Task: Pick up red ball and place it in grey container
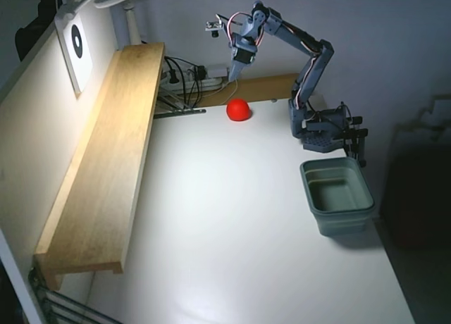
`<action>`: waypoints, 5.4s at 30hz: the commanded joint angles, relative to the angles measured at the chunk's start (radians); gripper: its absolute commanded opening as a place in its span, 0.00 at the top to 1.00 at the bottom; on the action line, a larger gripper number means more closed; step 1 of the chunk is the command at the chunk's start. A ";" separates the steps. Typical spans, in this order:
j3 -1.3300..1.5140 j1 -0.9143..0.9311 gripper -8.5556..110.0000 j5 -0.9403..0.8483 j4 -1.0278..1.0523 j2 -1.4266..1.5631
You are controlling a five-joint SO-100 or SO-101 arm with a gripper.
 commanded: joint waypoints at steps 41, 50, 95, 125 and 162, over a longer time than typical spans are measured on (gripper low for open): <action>0.008 0.702 0.61 0.002 0.010 0.029; 0.008 0.728 0.61 0.002 0.010 0.029; -0.201 0.770 0.61 0.002 -0.082 -0.333; -0.421 0.770 0.61 0.002 -0.102 -0.574; 0.723 0.770 0.61 0.002 -1.211 -0.538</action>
